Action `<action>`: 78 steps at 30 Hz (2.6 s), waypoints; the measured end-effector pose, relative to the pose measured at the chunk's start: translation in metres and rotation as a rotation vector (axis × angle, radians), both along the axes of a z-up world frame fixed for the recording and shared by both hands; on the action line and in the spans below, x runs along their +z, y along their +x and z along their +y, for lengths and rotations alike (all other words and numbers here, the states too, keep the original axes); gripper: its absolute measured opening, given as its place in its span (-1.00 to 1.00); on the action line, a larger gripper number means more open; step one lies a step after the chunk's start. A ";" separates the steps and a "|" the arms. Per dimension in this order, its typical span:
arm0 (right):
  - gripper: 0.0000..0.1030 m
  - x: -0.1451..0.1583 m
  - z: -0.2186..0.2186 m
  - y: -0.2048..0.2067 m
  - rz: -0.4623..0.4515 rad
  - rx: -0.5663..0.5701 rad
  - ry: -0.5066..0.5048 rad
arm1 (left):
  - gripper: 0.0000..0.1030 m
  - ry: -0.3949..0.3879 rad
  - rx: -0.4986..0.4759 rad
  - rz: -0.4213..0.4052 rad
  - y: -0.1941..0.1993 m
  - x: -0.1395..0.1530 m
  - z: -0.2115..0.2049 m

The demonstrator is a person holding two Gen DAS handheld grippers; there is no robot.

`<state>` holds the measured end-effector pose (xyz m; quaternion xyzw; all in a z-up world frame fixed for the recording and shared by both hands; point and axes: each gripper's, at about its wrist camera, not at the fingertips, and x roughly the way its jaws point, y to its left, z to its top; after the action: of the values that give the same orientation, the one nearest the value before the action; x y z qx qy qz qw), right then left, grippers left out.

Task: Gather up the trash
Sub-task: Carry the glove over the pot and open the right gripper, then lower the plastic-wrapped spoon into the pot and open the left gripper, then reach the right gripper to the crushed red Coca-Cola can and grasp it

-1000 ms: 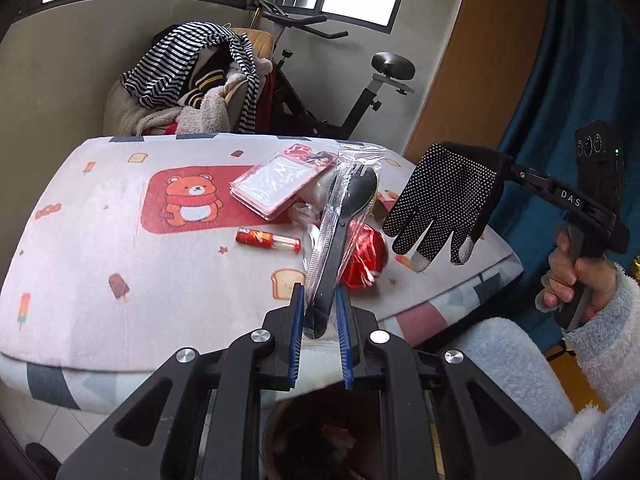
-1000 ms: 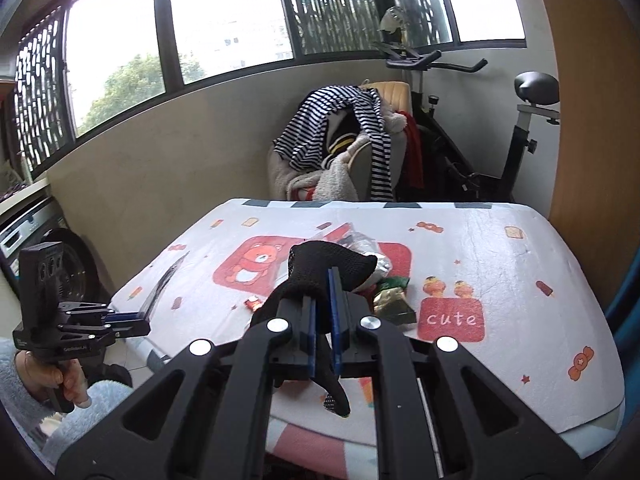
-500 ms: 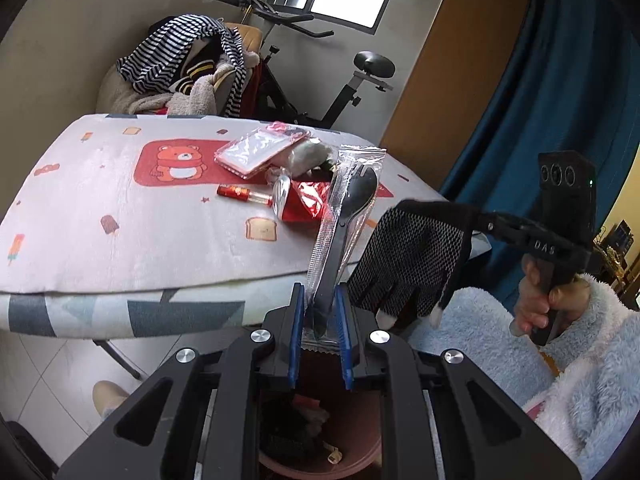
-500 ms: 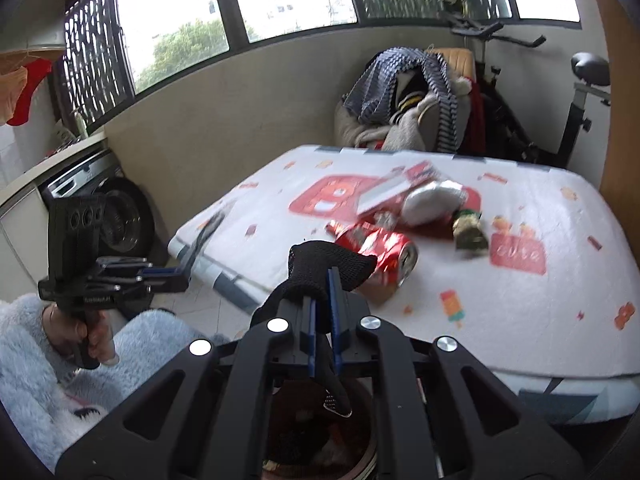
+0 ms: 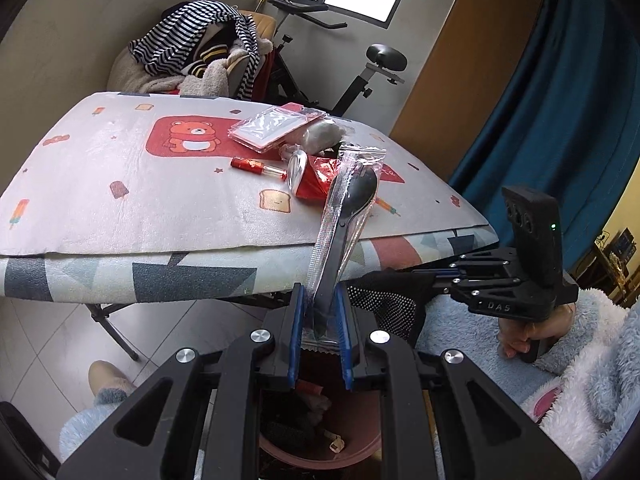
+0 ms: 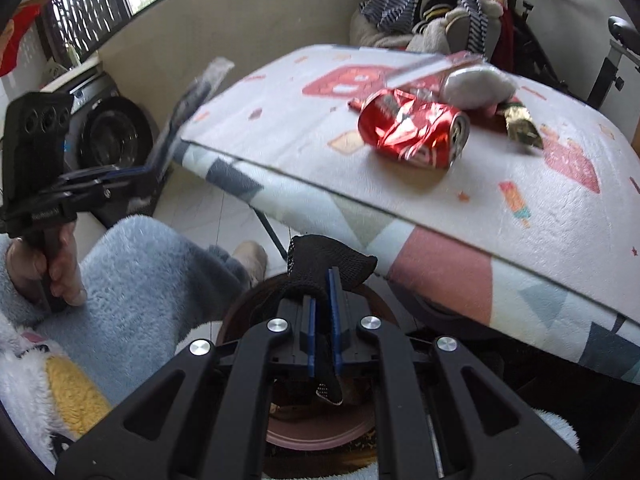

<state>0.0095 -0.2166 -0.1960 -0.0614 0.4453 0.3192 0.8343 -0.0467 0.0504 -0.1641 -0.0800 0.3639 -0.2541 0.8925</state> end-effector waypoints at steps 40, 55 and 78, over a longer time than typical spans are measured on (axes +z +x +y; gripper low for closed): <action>0.77 0.002 -0.058 0.018 -0.114 -0.180 0.043 | -0.69 0.056 -0.062 0.099 0.010 -0.041 -0.033; 0.79 0.000 -0.056 0.007 -0.136 -0.162 0.002 | 0.00 0.056 -0.029 0.156 0.025 -0.054 -0.036; 0.79 -0.013 -0.045 0.027 -0.122 -0.200 -0.002 | 0.34 0.022 0.183 0.134 0.029 -0.048 0.001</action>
<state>0.0364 -0.2613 -0.2087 -0.0369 0.3979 0.2298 0.8874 -0.0177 0.0511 -0.2122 -0.1199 0.4168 -0.1615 0.8865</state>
